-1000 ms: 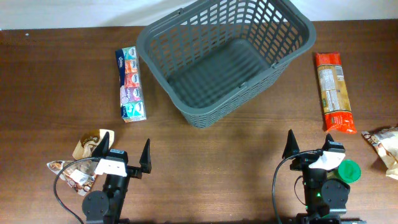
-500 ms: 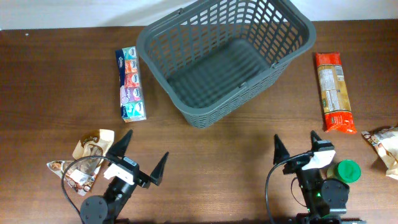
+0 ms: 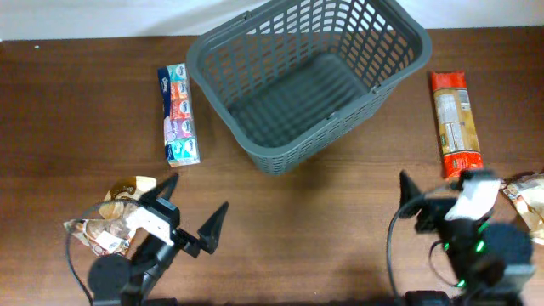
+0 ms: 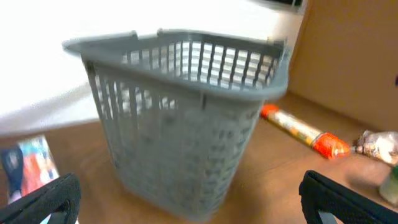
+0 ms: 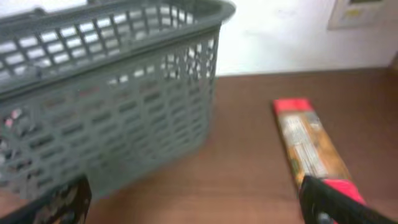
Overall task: Pack container
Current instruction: 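Raise both grippers from rest toward the grey basket, then grasp the grey basket rim with both grippers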
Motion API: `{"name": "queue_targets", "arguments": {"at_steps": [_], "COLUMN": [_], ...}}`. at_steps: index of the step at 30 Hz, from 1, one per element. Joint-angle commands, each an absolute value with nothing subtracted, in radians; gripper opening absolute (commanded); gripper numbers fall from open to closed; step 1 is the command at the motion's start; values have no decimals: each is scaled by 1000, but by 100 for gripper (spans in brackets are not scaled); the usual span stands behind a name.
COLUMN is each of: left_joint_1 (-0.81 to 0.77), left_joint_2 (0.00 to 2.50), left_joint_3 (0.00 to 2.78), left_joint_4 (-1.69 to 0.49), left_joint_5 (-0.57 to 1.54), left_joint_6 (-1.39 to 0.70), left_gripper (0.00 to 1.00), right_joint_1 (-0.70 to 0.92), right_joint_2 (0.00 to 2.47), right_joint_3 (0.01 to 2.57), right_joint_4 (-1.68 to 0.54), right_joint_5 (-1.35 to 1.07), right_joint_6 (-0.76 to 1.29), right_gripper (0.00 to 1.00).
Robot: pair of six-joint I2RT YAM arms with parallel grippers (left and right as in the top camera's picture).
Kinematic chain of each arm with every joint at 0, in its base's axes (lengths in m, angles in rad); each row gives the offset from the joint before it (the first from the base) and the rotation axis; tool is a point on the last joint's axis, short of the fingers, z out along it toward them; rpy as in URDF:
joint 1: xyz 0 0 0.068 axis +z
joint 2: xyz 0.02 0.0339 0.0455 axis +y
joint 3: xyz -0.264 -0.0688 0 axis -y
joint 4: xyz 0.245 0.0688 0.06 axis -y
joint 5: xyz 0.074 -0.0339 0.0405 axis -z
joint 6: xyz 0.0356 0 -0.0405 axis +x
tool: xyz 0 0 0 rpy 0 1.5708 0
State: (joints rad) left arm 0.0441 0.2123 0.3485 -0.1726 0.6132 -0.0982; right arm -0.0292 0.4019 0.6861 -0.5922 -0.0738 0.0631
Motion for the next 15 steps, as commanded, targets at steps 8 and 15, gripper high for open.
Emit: {"name": "queue_targets", "arguments": {"at_steps": [8, 15], "left_joint_1": [39, 39], "left_joint_2": [265, 488], "left_joint_3": [499, 961], "left_joint_4": [-177, -757], "left_joint_5": [608, 253], "left_joint_6": [-214, -247], "left_gripper": [99, 99], "right_joint_1": [-20, -20], "right_joint_2": [844, 1029], "right_joint_3": [1308, 1673], "right_joint_4": [-955, -1242], "right_joint_5": [-140, -15], "right_joint_6": [94, 94], "right_gripper": [99, 99]}}
